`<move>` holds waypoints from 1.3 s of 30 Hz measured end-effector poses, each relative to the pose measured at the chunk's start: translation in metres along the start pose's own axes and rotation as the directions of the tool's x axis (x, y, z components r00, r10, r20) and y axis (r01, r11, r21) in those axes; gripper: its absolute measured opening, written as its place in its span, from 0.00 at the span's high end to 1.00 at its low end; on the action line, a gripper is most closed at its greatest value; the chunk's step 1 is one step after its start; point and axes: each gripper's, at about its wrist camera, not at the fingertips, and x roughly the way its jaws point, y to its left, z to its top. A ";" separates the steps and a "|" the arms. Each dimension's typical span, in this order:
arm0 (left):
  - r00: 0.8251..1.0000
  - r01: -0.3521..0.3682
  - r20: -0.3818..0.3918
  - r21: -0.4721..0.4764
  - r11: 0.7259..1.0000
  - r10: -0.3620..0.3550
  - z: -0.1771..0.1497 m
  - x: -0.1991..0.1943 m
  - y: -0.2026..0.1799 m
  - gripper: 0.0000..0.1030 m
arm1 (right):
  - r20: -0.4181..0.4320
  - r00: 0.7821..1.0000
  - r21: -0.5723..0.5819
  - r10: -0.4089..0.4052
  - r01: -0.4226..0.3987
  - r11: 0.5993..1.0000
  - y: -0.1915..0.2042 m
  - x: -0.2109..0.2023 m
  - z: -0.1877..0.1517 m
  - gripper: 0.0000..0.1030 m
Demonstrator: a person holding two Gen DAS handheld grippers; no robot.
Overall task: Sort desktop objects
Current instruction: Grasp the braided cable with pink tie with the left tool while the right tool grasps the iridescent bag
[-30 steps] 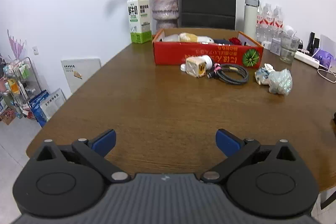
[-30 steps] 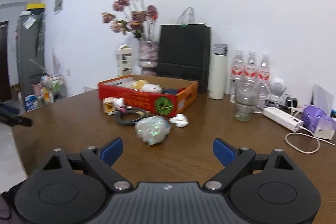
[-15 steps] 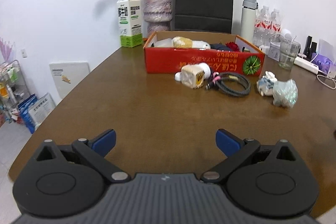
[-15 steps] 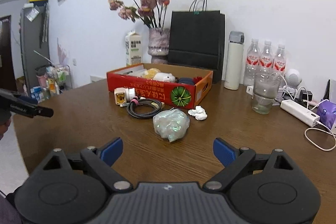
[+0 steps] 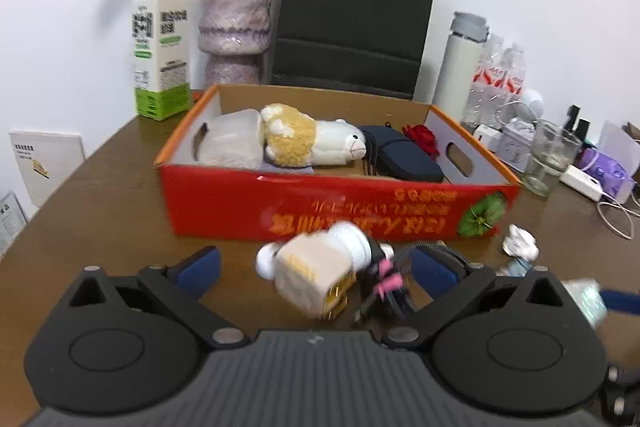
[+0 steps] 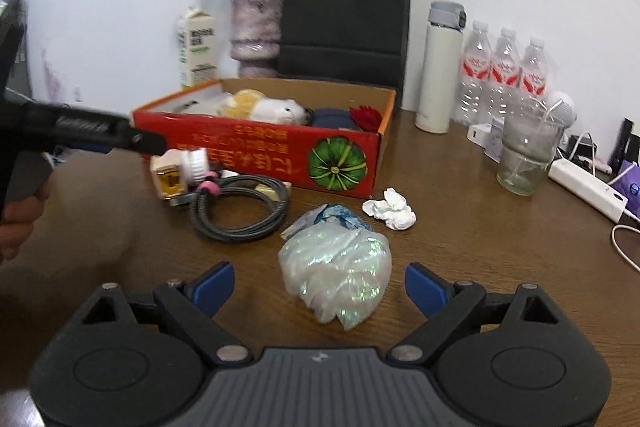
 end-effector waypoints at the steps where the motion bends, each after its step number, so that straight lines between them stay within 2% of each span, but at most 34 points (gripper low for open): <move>1: 1.000 -0.010 -0.010 0.015 1.000 0.010 0.001 0.011 -0.003 0.00 | -0.007 1.000 0.003 -0.004 0.004 1.000 0.001 0.005 0.001 0.12; 4: 0.999 -0.026 -0.045 0.051 0.998 0.028 -0.002 0.031 -0.003 0.01 | -0.015 1.000 0.024 0.005 -0.004 1.000 0.003 0.015 0.003 0.13; 8: 0.997 -0.049 -0.061 0.054 0.997 0.052 -0.013 0.026 0.016 0.05 | -0.019 1.000 0.044 0.015 -0.014 0.999 0.000 0.021 0.005 0.13; 13: 0.997 -0.057 -0.047 -0.024 0.998 0.056 -0.022 0.006 0.046 0.10 | -0.016 1.000 0.059 0.025 -0.024 0.998 -0.002 0.023 0.006 0.14; 17: 0.999 -0.026 -0.024 0.016 1.000 0.026 -0.021 0.007 0.040 0.07 | -0.016 0.999 0.058 0.032 -0.031 0.998 0.000 0.026 0.006 0.16; 20: 0.998 -0.050 -0.041 0.061 0.997 0.052 -0.022 0.010 0.025 0.07 | -0.026 1.000 0.044 0.016 -0.015 0.999 0.002 0.028 0.005 0.31; 21: 0.998 -0.050 -0.035 0.070 0.996 0.053 -0.023 0.007 0.020 0.07 | -0.027 1.000 0.037 0.007 -0.006 0.999 0.002 0.027 0.004 0.50; 22: 0.998 -0.046 -0.030 0.081 0.996 0.049 -0.026 0.003 0.015 0.07 | -0.022 1.000 0.037 0.000 0.001 0.999 0.003 0.025 0.003 0.54; 25: 0.998 -0.020 -0.053 0.084 0.996 0.025 -0.038 -0.008 -0.002 0.07 | -0.015 1.000 0.041 0.004 -0.003 0.999 0.003 0.019 0.000 0.56; 27: 0.997 0.036 -0.067 0.090 0.995 -0.030 -0.043 -0.012 -0.015 0.08 | -0.011 1.000 0.027 0.006 -0.006 1.000 0.007 0.016 -0.003 0.56; 29: 0.995 0.084 -0.057 0.121 0.989 -0.077 -0.043 -0.013 -0.031 0.08 | -0.004 1.000 0.015 0.011 -0.011 1.000 0.011 0.013 -0.004 0.56; 30: 0.996 0.082 -0.043 0.133 0.988 -0.077 -0.041 -0.011 -0.038 0.08 | 0.002 1.000 0.010 0.013 -0.013 1.000 0.013 0.010 -0.005 0.56; 32: 0.997 0.076 -0.034 0.131 0.989 -0.072 -0.035 -0.002 -0.048 0.13 | 0.012 1.000 0.009 0.012 -0.012 1.000 0.015 0.006 -0.005 0.56; 33: 0.997 0.074 -0.045 0.119 0.990 -0.069 -0.031 0.005 -0.052 0.19 | 0.018 1.000 0.014 0.013 -0.013 1.000 0.015 0.003 -0.005 0.56; 37: 0.990 0.068 -0.125 0.055 0.996 -0.061 -0.019 0.039 -0.060 0.30 | 0.030 1.000 0.042 0.004 -0.005 0.999 0.012 -0.007 -0.010 0.56; 38: 0.990 0.053 -0.132 0.044 0.998 -0.046 -0.019 0.044 -0.061 0.31 | 0.030 1.000 0.045 0.001 -0.002 0.999 0.011 -0.008 -0.011 0.56; 39: 0.993 0.026 -0.119 0.054 0.998 -0.019 -0.020 0.046 -0.063 0.35 | 0.031 1.000 0.051 -0.002 0.000 0.999 0.010 -0.010 -0.013 0.56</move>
